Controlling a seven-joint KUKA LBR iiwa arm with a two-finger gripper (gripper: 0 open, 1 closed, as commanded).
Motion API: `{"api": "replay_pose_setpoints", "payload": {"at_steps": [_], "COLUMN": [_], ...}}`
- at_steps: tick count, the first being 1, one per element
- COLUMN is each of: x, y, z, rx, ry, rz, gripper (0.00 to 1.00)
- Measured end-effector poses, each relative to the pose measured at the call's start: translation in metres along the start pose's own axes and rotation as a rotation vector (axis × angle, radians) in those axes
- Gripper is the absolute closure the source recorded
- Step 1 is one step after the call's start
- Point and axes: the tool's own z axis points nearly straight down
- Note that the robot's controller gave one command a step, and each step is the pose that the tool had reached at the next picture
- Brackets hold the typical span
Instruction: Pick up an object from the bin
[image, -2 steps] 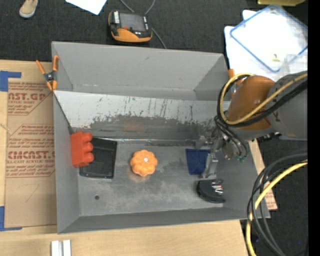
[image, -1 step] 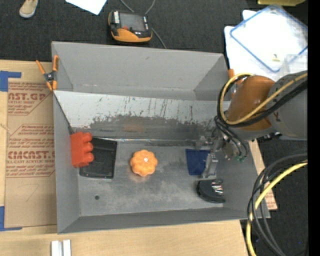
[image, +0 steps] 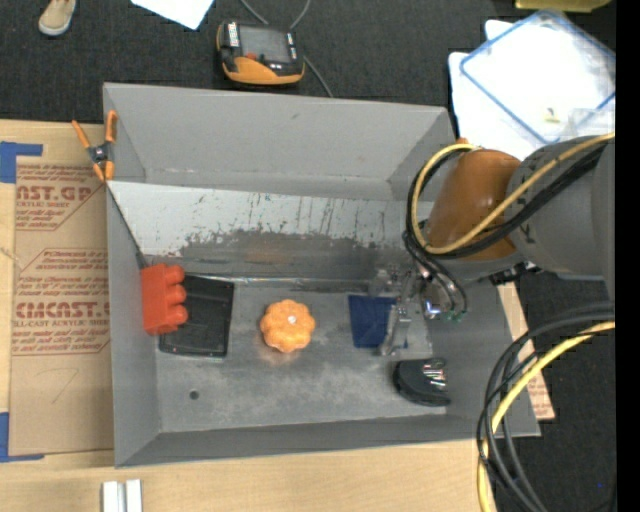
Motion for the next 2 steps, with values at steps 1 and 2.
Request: {"api": "replay_pose_setpoints", "payload": {"at_steps": [1, 2], "x": [0.009, 0.037], "y": [-0.030, -0.009], "z": [0.000, -0.200], "rx": [0.003, -0.001], "ry": [0.000, -0.006], "rz": [0.005, -0.011], "gripper": [1.00, 1.00]}}
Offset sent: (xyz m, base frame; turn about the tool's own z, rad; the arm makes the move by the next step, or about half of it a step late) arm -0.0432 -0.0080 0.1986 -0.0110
